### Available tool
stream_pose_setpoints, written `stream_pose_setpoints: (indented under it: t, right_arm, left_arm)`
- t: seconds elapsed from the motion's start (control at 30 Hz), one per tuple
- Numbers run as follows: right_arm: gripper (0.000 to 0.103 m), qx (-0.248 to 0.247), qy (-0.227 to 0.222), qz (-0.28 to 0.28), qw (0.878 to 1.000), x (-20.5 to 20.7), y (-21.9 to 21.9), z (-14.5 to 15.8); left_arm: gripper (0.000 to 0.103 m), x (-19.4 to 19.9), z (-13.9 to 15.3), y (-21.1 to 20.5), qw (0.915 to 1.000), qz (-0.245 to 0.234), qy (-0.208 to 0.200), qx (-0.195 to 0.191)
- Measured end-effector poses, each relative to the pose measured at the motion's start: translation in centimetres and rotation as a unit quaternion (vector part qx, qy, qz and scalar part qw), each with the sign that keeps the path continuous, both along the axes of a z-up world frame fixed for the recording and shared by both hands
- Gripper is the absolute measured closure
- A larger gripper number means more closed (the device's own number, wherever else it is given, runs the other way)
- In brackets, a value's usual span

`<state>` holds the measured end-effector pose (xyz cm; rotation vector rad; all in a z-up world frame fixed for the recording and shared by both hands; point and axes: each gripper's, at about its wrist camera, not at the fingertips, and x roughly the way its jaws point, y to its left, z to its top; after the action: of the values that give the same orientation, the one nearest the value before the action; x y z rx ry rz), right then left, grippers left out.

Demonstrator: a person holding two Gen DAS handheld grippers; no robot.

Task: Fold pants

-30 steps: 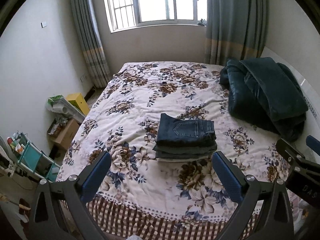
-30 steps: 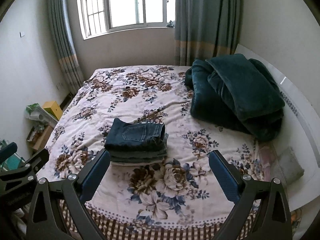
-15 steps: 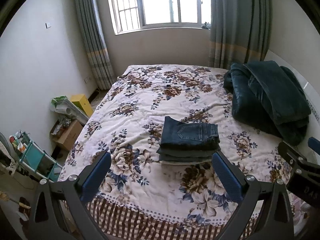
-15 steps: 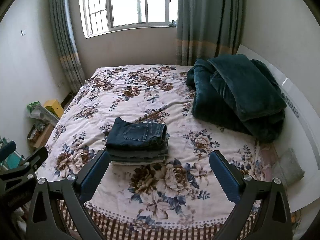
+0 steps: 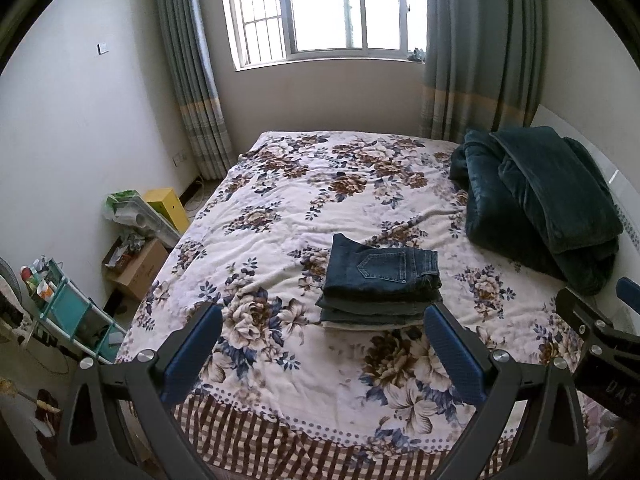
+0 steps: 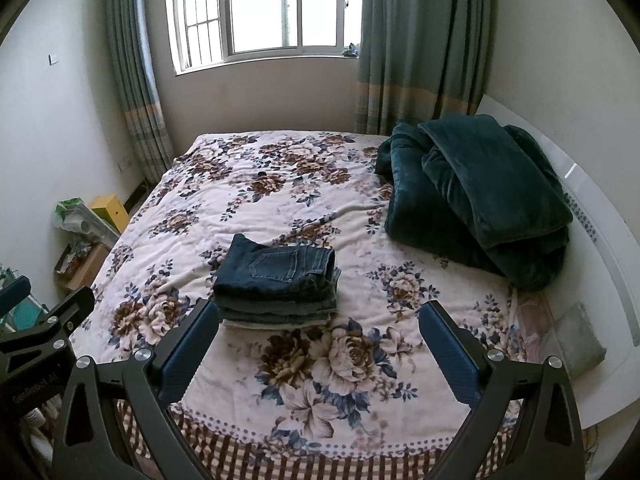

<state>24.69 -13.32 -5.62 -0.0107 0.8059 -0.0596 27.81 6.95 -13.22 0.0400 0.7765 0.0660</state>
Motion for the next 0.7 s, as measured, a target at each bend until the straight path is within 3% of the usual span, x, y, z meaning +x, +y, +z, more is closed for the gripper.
stream_pose_setpoints:
  t: [0.7]
  right_arm:
    - [0.0, 0.006, -0.007, 0.01, 1.0, -1.3, 0.7, 0.5]
  left_arm:
    - [0.0, -1.4, 0.8, 0.7, 0.9998, 0.015, -0.011, 0.006]
